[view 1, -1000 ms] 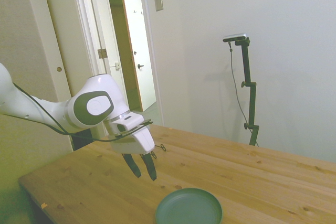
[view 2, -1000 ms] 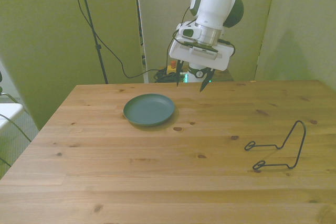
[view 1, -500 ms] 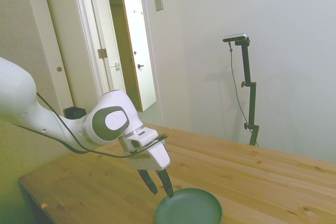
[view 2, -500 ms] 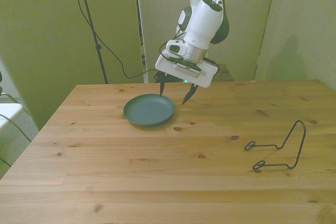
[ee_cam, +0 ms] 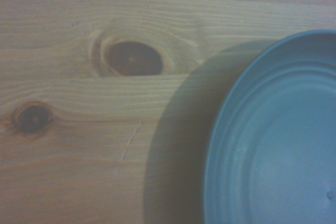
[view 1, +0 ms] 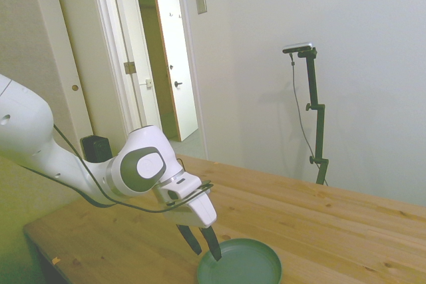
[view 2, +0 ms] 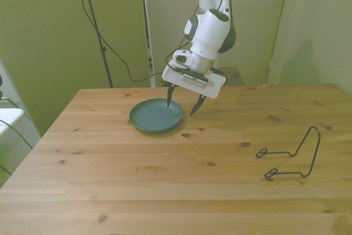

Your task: Load the plate

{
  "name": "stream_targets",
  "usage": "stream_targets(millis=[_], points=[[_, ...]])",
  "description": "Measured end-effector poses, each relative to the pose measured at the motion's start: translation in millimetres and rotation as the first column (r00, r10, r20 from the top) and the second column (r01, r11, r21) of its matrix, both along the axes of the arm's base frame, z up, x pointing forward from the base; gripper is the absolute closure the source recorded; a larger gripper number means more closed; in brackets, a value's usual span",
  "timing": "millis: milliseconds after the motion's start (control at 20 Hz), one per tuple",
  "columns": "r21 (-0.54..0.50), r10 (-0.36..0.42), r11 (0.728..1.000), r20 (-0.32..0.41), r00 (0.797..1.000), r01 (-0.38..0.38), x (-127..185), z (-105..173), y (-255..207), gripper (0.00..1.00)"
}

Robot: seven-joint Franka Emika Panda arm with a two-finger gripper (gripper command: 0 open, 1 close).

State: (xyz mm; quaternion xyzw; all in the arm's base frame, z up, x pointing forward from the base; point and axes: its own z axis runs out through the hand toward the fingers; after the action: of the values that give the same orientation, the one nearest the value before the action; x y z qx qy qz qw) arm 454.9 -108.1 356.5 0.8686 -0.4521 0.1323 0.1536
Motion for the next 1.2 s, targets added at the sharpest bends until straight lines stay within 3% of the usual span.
stream_targets(millis=[200, 250, 1200], points=[[-0.007, -0.009, 1.0, -0.01, 1.0, 0.009, -1.1, -5.9, -6.3, 0.0], [-0.007, -0.01, 1.0, -0.011, 1.0, 0.01, -1.2, -6.8, -7.4, 1.0], [0.015, -0.008, 1.0, 0.004, 1.0, 0.008, 1.5, -13.1, -5.9, 1.0]])
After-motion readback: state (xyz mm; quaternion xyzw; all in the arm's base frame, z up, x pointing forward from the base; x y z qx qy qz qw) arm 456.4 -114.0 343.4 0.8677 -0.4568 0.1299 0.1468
